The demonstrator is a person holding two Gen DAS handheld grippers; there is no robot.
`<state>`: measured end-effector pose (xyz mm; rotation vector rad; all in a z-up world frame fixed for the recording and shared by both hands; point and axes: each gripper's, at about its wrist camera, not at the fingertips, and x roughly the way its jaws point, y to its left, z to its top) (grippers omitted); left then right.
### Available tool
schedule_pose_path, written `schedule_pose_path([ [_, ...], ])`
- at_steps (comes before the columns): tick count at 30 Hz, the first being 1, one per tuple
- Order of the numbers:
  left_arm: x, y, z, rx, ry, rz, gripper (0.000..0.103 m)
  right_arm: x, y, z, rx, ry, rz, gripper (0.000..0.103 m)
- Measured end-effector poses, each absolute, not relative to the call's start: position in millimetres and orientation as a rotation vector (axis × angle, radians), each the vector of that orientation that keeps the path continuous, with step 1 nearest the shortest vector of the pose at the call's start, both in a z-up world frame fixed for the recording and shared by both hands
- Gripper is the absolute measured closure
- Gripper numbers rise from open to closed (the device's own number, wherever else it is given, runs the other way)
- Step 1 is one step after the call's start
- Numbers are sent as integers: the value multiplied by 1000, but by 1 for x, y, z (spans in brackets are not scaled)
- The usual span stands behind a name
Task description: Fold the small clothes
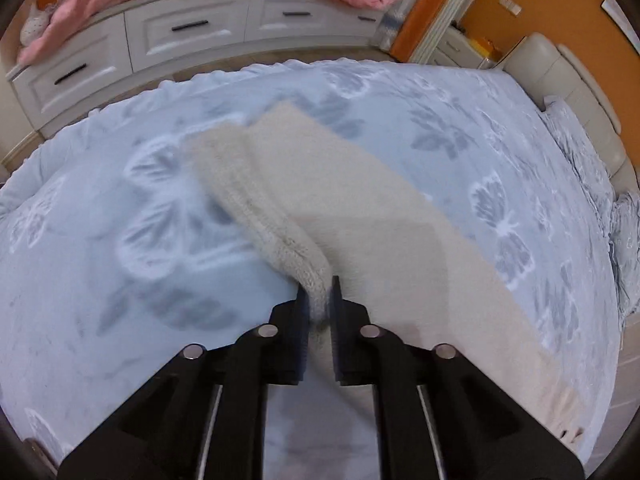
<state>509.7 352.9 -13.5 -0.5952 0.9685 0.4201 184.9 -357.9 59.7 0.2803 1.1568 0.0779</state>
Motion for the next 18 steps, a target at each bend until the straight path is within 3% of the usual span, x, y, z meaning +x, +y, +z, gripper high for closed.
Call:
schedule_pose_path([
  [4,510,283,63,-530,802,188,97,198,-371,74,322,1125,66,54],
  [9,463,81,140,-308,735,-288,95,216,-404,99,389,1035,11,54],
  [12,426,-14,115,-267,821,-452,82,229,-425,110,407,998,-20,53],
  [13,409,-47,91,-263,876,-495,64,233,-431,113,411,988,-28,52],
  [14,399,-61,72,-273,915,-502,56,236,-436,116,413,980,-30,50],
  [18,369,-61,12,-400,1048,-451,57,257,-458,122,454,948,5,41],
])
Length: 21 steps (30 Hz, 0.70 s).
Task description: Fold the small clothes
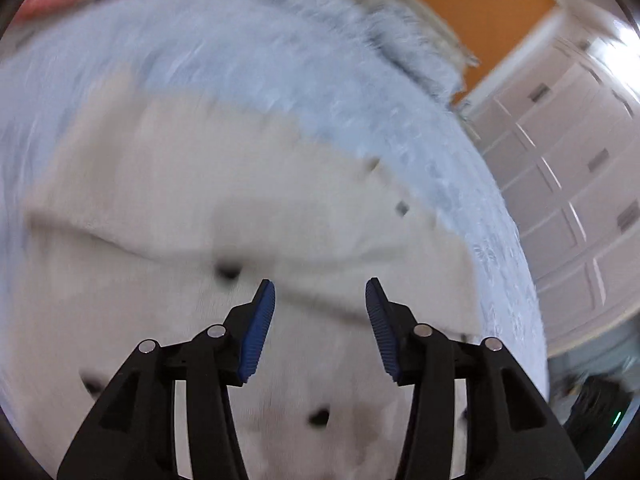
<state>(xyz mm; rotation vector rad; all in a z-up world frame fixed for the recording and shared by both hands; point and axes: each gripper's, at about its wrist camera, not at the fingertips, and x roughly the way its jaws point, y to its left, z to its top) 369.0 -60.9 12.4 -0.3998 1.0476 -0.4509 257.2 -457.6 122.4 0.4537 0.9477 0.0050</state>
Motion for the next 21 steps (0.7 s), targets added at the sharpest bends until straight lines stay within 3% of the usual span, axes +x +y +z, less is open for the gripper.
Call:
schedule_pose_path([
  [3,361,-13,-7,-507,1054,-267,56,289,-464,117,465,954,39,37],
  [5,371,16,-10,-548,1037,-168,45,318,-468,109,498,949,28,37],
  [11,403,77,-21,-671,1045,-17,47,398,-470,80,591,995,-4,39],
  [12,410,83,-26,-698,1059,5,53,412,-464,74,592,1000,8,50],
  [13,409,88,-26,-708,1063,21,81,419,-458,72,588,999,33,94],
  [14,412,88,-25,-706,1063,24,97,428,-450,74,561,1006,59,99],
  [19,403,81,21,-608,895,-11,97,386,-451,183,503,638,117,102],
  [21,405,70,8,-539,947,-2,97,363,-469,185,474,601,29,102],
])
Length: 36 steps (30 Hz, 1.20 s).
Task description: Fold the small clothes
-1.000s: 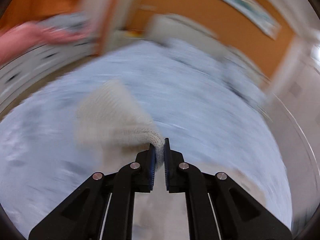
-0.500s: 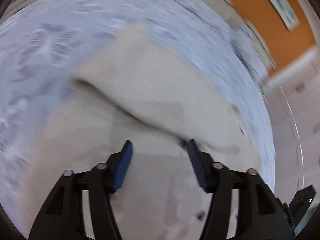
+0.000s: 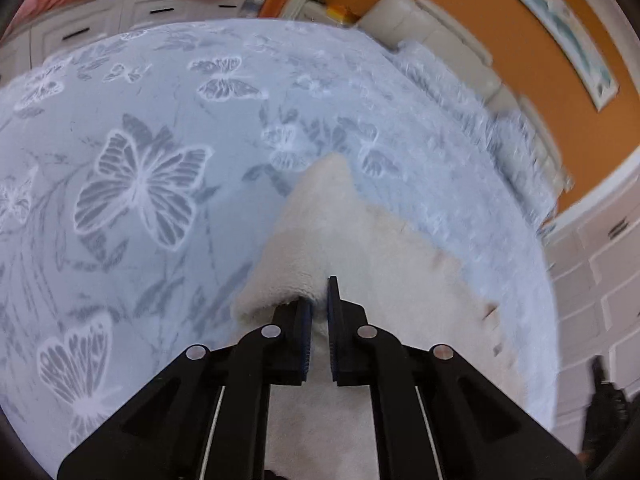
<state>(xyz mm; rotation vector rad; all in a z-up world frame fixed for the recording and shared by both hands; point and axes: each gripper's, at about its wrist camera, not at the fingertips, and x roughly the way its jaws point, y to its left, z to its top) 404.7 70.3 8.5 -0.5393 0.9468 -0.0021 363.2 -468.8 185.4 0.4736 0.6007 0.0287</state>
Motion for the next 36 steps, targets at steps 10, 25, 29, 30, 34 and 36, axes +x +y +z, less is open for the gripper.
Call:
schedule_pose_path([
  [10,400,79,-30,-584,1007,22,92,399,-491,101,588,883,-24,32],
  [25,411,62,-27,-444,1000,49,94,388,-484,57,501,1028,-47,99],
  [29,408,62,-28,-440,1010,43,94,367,-487,110,598,796,28,99],
  [30,408,62,-31,-438,1018,42,94,368,-487,112,579,774,14,99],
  [34,411,58,-27,-406,1030,56,94,389,-497,62,642,1003,-40,99],
  [36,412,59,-26,-400,1035,52,94,377,-498,87,658,895,-5,99],
])
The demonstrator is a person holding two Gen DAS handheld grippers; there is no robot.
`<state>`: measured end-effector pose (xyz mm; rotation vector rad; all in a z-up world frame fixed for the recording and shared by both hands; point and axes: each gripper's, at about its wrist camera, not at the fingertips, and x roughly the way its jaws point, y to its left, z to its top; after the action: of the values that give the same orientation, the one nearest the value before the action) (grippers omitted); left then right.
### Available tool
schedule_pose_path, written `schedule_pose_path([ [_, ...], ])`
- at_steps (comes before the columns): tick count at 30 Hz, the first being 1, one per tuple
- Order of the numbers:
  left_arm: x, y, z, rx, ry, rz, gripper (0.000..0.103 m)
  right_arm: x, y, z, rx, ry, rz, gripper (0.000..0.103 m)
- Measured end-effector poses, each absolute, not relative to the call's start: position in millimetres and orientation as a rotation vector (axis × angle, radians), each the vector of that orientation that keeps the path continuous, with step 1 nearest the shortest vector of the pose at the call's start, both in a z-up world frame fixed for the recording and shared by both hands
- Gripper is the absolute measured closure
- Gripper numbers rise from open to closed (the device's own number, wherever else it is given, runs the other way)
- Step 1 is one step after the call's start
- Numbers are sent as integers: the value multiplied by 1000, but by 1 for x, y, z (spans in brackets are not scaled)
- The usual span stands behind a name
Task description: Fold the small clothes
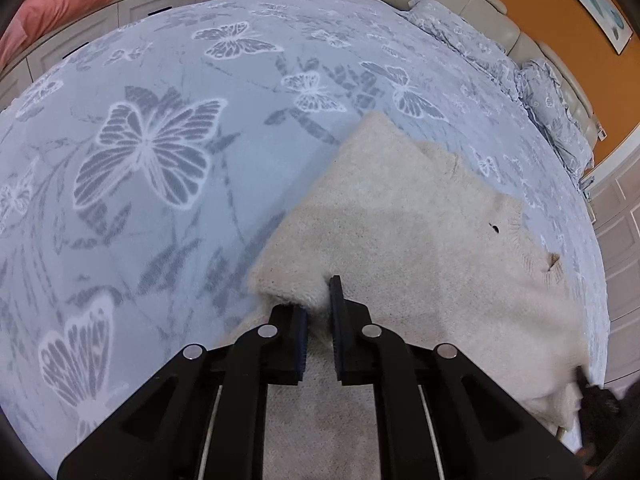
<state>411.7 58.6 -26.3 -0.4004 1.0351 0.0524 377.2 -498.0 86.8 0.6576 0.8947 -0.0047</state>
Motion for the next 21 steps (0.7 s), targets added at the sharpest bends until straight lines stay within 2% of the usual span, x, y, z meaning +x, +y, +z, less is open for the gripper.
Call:
schedule_pose_path([
  [2,412,58,-31,-390,1040,51,92,374,-495,85,628,888,-24,99],
  [4,410,56,-31,-371,1035,48,91,383,-494,53,588,1036,-74,99],
  [6,406,53,-25,-359,1044,17,83,377,-494,52,613,1023,-54,98],
  [8,394,57,-16,-367,1047,-39,55,364,-491,75,571,993,-63,95],
  [11,354,74,-3,-333,1037,-62,39,302,-489,119,419,957,-91,69],
  [12,340,81,-3,-316,1049,-64,37,278,-496,126,380,962,-105,52],
  [13,320,89,-4,-303,1078,-71,35,259,-499,130,336,976,-120,41],
  [17,238,124,-20,-349,1195,-53,24,159,-515,113,209,1135,-171,37],
  [21,181,142,-29,-491,1219,-31,20,99,-523,88,412,1253,-188,37],
])
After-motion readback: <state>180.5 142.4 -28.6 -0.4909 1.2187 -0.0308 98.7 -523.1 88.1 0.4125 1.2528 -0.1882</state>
